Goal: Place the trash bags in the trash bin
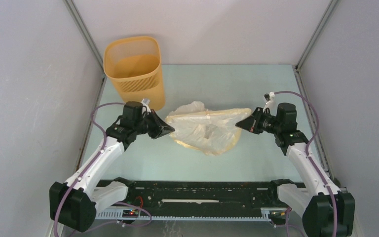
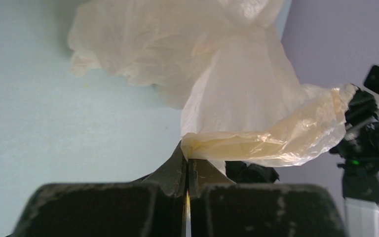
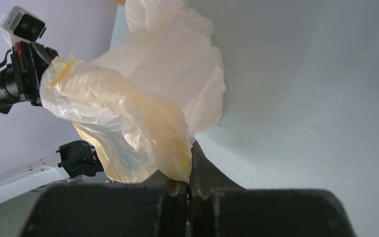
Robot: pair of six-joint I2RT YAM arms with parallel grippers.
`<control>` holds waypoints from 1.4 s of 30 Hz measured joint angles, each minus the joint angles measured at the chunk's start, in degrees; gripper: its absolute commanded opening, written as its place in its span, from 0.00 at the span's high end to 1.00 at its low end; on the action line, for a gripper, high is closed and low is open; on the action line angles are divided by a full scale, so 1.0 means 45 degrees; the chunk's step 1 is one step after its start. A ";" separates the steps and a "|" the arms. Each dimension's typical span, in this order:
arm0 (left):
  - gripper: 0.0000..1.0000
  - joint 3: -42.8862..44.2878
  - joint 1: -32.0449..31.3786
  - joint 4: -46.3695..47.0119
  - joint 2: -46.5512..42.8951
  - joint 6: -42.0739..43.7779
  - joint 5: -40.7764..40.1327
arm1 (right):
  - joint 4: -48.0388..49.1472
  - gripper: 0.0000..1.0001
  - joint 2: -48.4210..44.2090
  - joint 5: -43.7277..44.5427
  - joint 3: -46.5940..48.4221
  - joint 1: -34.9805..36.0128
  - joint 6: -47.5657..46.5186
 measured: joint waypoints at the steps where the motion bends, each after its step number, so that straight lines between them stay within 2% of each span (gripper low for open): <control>1: 1.00 0.0000 0.0039 -0.0228 -0.0121 0.0107 -0.0155 | -0.0544 1.00 -0.0136 0.0175 0.0194 0.0029 -0.0029; 6: 1.00 -0.0228 0.0044 -0.0578 -0.0335 0.0189 -0.0355 | -0.2293 1.00 -0.0248 0.1064 0.0476 0.0593 -0.0189; 9: 1.00 -0.0525 -0.0078 -0.0607 -0.0160 0.0117 -0.0559 | -0.2885 1.00 0.0432 0.1583 0.0476 0.0986 -0.0248; 12: 1.00 -0.0340 -0.0335 -0.0583 0.0675 0.0044 -0.1078 | -0.3288 1.00 0.2030 0.2045 0.0792 0.1073 -0.0131; 15: 1.00 0.1651 -0.1025 -0.1787 0.2871 0.0112 -0.2438 | -0.4503 1.00 0.4430 0.2817 0.2497 0.1001 0.0248; 19: 1.00 0.8752 -0.2273 -0.4376 0.7208 0.0923 -0.4804 | -0.7159 1.00 0.7849 0.3337 0.7864 0.0690 0.0612; 21: 1.00 1.3153 -0.2739 -0.5591 0.9126 0.1598 -0.5882 | -0.8490 1.00 0.9005 0.3565 1.1982 0.0656 0.0699; 23: 1.00 1.7136 -0.3259 -0.6421 1.0380 0.2467 -0.6897 | -0.9165 1.00 0.9199 0.4206 1.6169 0.0947 0.0423; 24: 1.00 1.9001 -0.3677 -0.6596 1.0676 0.3099 -0.7524 | -0.8786 1.00 0.8850 0.4804 1.7617 0.1399 0.0000; 25: 1.00 2.0521 -0.4265 -0.6314 1.0729 0.3881 -0.8257 | -0.7980 1.00 0.8126 0.5455 1.8200 0.2055 -0.0520; 26: 1.00 2.0798 -0.4857 -0.5406 1.0190 0.4478 -0.8859 | -0.6674 1.00 0.6868 0.6096 1.7738 0.3089 -0.1098; 27: 1.00 1.9302 -0.5693 -0.3483 0.8626 0.5202 -0.9500 | -0.5168 1.00 0.4877 0.6596 1.6228 0.4556 -0.1710; 29: 1.00 1.4396 -0.7164 -0.0714 0.4163 0.5833 -1.0035 | -0.2560 1.00 0.0612 0.6237 1.2007 0.6844 -0.2574; 30: 1.00 1.2075 -0.7252 -0.0039 0.2123 0.5790 -1.0010 | -0.1894 1.00 -0.1224 0.6441 1.0506 0.6921 -0.2769; 31: 1.00 1.0647 -0.6781 0.0282 0.0685 0.5552 -1.0010 | -0.1001 1.00 -0.3045 0.7271 0.9010 0.6533 -0.2934; 32: 1.00 0.9360 -0.5780 0.0695 -0.0486 0.5221 -1.0224 | -0.0622 1.00 -0.3793 0.7708 0.8189 0.6149 -0.3036; 34: 1.00 0.7490 -0.4420 0.1350 -0.1030 0.4750 -1.0117 | 0.0063 1.00 -0.3789 0.7407 0.6824 0.5557 -0.3303; 37: 1.00 0.5022 -0.4114 0.1617 0.1005 0.4260 -0.9097 | -0.0068 1.00 -0.1229 0.7553 0.4687 0.4969 -0.3371; 40: 1.00 0.2880 -0.4095 0.0787 0.3891 0.3905 -0.7771 | -0.1773 1.00 0.1962 0.7310 0.2166 0.5110 -0.3172; 42: 1.00 0.2249 -0.4080 -0.0515 0.4469 0.3789 -0.7169 | -0.3376 1.00 0.2497 0.7009 0.1064 0.5110 -0.2977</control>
